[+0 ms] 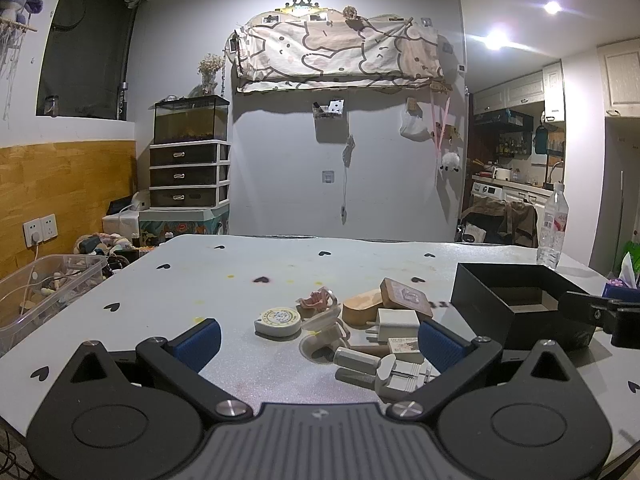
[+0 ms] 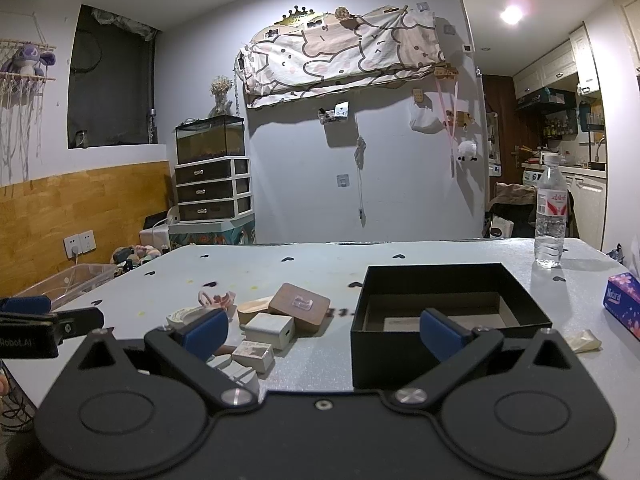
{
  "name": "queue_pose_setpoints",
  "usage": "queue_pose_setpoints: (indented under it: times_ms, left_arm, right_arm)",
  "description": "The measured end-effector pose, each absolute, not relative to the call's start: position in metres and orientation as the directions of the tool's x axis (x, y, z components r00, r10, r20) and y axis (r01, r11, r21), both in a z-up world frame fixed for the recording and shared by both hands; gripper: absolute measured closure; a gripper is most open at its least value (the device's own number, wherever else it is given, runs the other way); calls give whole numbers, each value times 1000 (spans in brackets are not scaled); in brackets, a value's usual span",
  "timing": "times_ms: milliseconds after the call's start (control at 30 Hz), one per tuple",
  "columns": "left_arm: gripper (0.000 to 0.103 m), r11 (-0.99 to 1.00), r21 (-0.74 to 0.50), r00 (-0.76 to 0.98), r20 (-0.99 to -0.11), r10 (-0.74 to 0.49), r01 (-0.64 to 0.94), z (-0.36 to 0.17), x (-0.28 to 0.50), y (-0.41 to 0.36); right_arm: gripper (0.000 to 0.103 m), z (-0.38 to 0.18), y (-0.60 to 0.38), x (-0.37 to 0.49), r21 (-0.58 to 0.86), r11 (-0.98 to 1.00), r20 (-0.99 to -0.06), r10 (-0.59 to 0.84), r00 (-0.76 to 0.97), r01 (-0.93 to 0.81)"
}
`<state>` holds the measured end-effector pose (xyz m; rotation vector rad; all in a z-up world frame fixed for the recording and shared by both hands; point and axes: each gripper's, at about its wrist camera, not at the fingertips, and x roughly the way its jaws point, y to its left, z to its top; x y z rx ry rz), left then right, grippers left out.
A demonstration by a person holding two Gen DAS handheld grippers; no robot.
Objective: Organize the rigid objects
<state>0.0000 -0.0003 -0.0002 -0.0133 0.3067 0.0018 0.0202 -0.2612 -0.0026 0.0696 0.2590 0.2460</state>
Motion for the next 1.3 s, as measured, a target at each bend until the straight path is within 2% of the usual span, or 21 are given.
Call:
queue_pose_setpoints:
  times_ms: [1300]
  left_arm:
    - [0,1000,-10,952,-305,2,-6,0,0,-1]
  right_arm:
    - [0,-3,-262,19,97,968,-246,247,937,-230]
